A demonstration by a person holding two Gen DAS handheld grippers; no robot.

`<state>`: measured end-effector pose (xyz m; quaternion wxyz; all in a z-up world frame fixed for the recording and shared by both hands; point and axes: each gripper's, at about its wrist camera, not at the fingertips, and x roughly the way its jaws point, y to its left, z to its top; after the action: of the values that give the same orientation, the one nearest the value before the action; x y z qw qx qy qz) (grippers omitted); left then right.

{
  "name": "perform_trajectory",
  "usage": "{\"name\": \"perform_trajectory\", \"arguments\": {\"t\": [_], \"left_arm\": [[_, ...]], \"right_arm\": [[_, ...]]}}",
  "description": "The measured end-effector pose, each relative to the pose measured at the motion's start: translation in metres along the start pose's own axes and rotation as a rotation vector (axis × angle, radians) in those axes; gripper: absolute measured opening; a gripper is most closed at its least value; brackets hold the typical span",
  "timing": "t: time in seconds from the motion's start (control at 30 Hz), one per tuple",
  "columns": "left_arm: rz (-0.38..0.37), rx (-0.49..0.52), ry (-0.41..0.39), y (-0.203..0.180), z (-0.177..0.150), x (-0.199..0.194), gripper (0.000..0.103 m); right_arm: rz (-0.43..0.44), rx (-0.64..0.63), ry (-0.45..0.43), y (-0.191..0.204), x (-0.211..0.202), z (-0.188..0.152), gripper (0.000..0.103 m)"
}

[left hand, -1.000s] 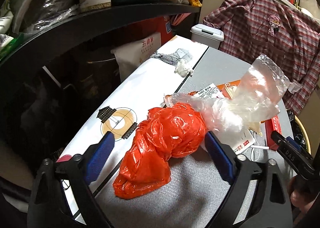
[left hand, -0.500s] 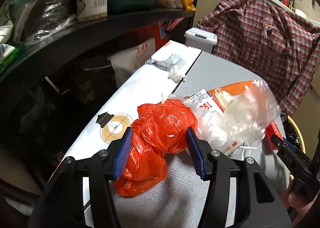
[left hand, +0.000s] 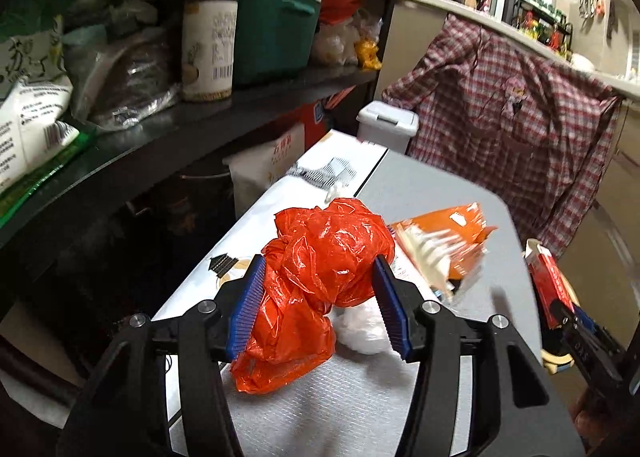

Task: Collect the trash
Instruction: 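Carry the red bag and red box over the bin and release both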

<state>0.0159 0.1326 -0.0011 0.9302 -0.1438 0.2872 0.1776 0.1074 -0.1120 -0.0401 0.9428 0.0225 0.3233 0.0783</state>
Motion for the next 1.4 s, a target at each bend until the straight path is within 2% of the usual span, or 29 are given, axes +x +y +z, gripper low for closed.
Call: {"name": "perform_trajectory", "arguments": {"t": [0.23,0.5,0.73,0.83,0.93,1.03,1.17,1.27,1.4], "left_arm": [[-0.066,0.042,-0.051,-0.029,0.002,-0.024,0.053],[-0.230,0.120,-0.071,-0.091,0.017,-0.050,0.053],[-0.395,0.234,-0.100,-0.159,0.049,-0.065,0.053],[-0.450,0.288,-0.123,-0.186,0.054,-0.063,0.053],[-0.521,0.323,-0.112,-0.217,0.058,-0.048,0.053],[-0.555,0.344,-0.103,-0.240,0.058,-0.033,0.053],[-0.603,0.357,-0.088,-0.261,0.044,-0.010,0.053],[-0.628,0.346,-0.041,-0.270,0.027,0.007,0.053],[-0.627,0.409,-0.036,-0.282,0.009,0.016,0.053]], "right_arm": [[-0.008,0.014,-0.055,-0.020,-0.032,0.009,0.036],[-0.043,0.030,-0.120,-0.058,-0.075,0.047,0.036],[-0.093,0.053,-0.174,-0.105,-0.099,0.088,0.036],[-0.126,0.063,-0.184,-0.128,-0.097,0.100,0.036],[-0.150,0.061,-0.178,-0.147,-0.091,0.104,0.036],[-0.163,0.064,-0.168,-0.160,-0.082,0.102,0.036],[-0.167,0.085,-0.157,-0.172,-0.066,0.091,0.036],[-0.180,0.091,-0.157,-0.177,-0.056,0.077,0.036],[-0.183,0.099,-0.115,-0.184,-0.038,0.069,0.036]]}}
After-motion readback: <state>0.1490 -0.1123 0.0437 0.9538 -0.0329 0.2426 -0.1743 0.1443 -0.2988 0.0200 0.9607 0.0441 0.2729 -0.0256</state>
